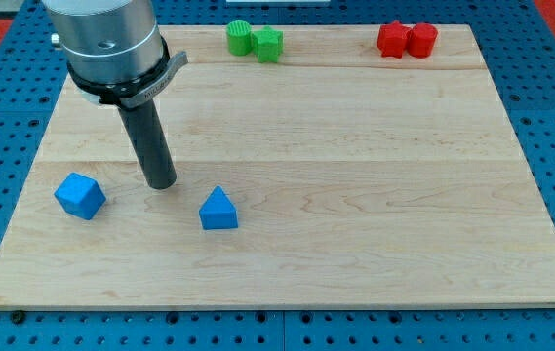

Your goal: Slightly move the blue triangle to the bottom

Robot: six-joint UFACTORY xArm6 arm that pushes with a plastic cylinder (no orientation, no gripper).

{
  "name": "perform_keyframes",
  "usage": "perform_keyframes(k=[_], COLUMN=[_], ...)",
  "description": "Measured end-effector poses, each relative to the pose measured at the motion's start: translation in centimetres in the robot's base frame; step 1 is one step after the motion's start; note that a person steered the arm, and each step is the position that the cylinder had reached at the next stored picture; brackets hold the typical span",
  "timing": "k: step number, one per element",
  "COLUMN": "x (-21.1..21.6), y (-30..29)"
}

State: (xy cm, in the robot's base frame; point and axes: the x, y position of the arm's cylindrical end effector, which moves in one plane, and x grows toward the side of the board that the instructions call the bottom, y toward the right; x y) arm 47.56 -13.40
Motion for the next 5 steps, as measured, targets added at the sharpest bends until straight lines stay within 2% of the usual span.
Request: perform_keyframes(k=[1,3,5], x=[0.5,2.0,2.0], y=[-1.8,-1.7,0.8])
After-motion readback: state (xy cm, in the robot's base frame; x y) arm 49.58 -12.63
